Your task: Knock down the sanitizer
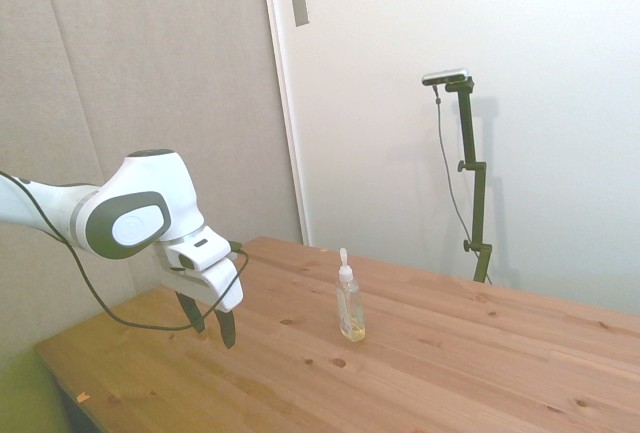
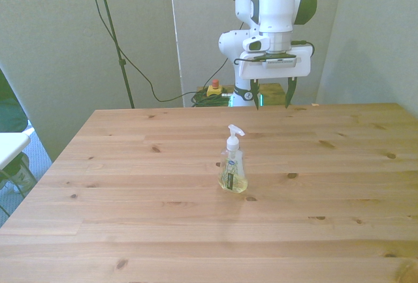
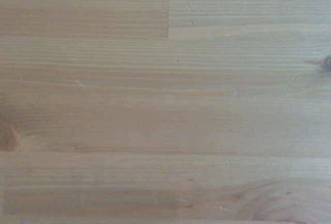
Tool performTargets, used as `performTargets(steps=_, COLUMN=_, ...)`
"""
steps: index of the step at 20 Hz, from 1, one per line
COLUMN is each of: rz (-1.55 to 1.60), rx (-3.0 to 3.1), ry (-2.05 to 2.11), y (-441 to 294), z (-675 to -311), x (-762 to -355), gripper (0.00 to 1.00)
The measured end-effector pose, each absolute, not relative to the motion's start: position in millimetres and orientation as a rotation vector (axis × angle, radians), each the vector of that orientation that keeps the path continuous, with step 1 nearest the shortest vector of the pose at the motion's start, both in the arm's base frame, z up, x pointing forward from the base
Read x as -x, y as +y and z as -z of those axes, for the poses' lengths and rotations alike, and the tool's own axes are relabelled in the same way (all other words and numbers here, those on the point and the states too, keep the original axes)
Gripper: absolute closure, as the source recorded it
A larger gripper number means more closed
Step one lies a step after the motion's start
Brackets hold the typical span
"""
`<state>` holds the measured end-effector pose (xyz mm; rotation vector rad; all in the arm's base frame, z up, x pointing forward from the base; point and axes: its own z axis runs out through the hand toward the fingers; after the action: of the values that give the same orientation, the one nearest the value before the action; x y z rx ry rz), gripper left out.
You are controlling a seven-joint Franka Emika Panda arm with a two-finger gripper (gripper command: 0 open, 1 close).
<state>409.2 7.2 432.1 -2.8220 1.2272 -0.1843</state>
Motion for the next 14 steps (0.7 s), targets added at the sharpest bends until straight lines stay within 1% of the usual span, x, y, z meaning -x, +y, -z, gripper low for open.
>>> performTargets(steps=5, rz=0.178, rx=2.817, ry=1.249, y=0.5, z=-429.3, x=-416.0, gripper=0.00)
performTargets(steps=6, rz=0.179, rx=2.808, ry=1.268, y=-5.3, z=-429.7, x=-421.5, gripper=1.00)
performTargets(steps=14, rz=0.195, rx=2.734, ry=1.423, y=-58.4, z=-437.5, x=-479.4, gripper=1.00)
